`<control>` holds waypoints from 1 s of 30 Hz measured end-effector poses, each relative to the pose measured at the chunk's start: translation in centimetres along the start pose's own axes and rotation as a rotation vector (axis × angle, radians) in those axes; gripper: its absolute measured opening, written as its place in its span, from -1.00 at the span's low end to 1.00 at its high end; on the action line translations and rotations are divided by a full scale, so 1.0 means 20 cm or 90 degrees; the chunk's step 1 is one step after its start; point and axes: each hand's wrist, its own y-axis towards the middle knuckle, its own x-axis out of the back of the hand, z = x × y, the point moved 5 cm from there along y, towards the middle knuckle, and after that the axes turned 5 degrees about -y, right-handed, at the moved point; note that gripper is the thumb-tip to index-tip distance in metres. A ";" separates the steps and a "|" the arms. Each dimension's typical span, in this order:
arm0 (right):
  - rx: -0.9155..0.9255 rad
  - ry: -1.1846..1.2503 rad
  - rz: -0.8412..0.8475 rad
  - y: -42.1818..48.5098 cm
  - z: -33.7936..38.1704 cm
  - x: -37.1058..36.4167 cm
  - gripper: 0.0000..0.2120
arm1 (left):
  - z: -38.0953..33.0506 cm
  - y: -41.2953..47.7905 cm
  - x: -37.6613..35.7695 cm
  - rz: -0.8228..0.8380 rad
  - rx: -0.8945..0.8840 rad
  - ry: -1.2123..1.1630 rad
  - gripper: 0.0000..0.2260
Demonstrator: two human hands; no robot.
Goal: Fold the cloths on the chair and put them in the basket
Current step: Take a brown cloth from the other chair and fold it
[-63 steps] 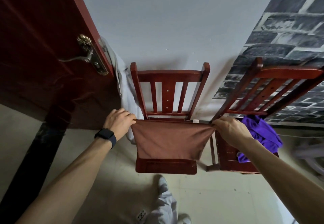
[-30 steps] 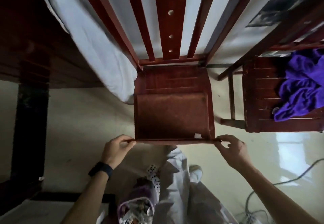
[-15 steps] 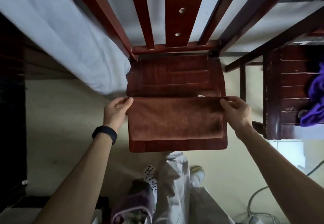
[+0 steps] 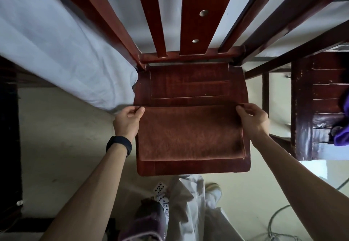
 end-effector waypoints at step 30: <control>0.452 -0.575 0.016 -0.16 -0.16 -0.34 -0.34 | 0.23 -0.26 -0.36 0.052 -0.447 0.602 -0.36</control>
